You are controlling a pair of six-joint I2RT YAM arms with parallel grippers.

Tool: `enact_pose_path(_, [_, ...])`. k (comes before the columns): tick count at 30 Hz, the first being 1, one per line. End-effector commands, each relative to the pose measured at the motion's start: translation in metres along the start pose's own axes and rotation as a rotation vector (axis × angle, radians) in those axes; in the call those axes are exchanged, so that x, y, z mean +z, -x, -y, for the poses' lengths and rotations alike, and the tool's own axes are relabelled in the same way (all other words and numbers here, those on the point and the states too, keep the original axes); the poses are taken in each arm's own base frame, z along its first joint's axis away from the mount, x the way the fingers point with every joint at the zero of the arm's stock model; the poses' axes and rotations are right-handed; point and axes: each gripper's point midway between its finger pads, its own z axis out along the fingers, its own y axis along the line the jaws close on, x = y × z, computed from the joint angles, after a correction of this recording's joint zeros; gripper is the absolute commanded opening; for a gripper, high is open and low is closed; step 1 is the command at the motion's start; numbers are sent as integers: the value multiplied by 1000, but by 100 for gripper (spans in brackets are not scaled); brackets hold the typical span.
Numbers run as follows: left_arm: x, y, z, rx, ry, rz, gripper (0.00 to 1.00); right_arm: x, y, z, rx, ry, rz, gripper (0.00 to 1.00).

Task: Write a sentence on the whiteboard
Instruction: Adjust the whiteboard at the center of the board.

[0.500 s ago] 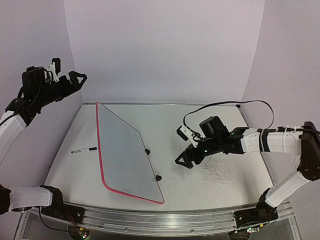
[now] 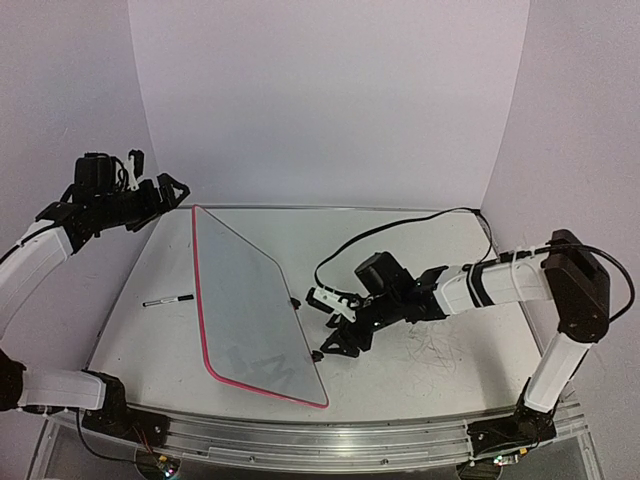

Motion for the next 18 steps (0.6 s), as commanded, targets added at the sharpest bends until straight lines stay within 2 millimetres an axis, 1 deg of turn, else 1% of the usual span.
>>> enact_pose_path(1, [-10,9,4,7,-4,35,99,12,19,-8,-61,62,45,59])
enact_pose_path(3, [-14,11,5,13,-3,47,99,18,13,-12,-62,77,25,51])
enact_pose_path(4, [-15,13,5,16,0,55,99,22,11,-14,-64,86,17,50])
enact_pose_path(10, [-25,19,6,35,14,92,99,35,4,-22,-71,112,-10,47])
enact_pose_path(18, [-28,22,8,41,9,102,99,48,2,-24,-82,128,-20,41])
